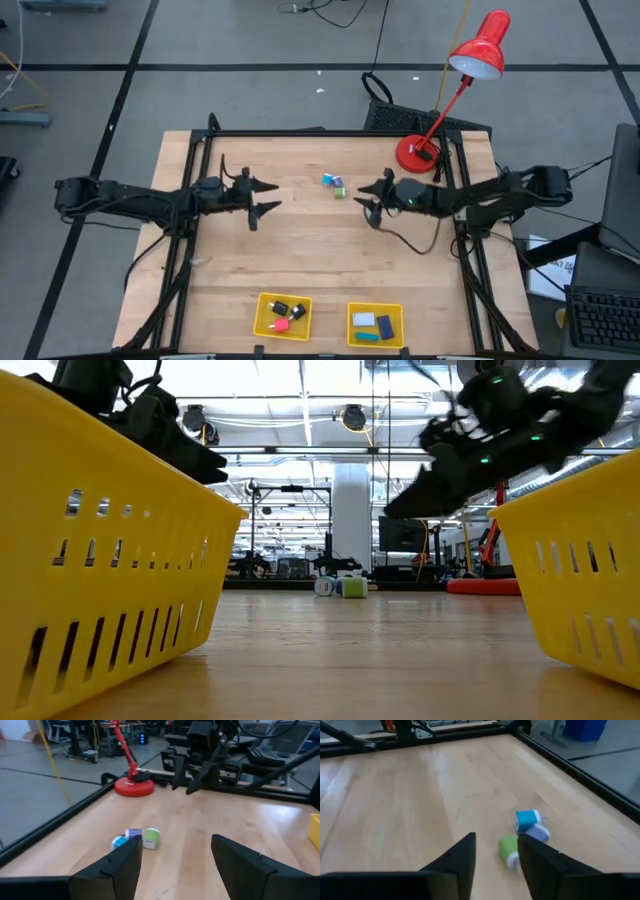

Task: Pick & Place Office items
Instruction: Put the green adapter into the left yellow bin

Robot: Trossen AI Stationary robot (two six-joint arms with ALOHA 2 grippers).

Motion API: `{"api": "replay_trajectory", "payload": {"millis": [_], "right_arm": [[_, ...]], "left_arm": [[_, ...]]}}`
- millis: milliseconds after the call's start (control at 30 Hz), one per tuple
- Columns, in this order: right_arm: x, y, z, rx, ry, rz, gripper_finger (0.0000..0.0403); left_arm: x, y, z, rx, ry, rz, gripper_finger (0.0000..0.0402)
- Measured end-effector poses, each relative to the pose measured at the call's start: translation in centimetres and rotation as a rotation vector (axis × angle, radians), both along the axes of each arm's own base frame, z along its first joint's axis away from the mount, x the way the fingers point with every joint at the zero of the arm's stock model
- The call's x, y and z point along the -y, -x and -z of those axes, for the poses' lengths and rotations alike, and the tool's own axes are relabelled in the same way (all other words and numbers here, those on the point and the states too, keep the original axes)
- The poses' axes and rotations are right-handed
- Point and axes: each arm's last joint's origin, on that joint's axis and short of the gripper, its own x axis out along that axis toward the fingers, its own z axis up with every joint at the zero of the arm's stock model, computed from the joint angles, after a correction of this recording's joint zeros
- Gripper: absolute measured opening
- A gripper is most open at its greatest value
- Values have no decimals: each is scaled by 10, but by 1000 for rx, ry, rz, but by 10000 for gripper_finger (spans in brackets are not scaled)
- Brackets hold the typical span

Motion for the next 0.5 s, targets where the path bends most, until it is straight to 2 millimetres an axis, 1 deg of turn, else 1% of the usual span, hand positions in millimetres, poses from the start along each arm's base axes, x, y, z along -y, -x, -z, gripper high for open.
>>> {"api": "replay_trajectory", "payload": {"millis": [100,200,267,367,500], "right_arm": [[18,-14,1,-36,-11,-25,181],[32,-27,9,-111,-11,-72,216],[39,-31,19,-168,5,-83,232],[48,-37,34,-212,27,-98,241],[56,-44,47,-232,-1,-149,234]], "left_arm": [[-4,1,0,-1,-10,-20,241],[-6,1,0,-1,-9,-30,241],[-6,1,0,-1,-9,-31,241],[-6,1,0,-2,-7,-29,241],[-5,1,0,9,45,-34,241]]}}
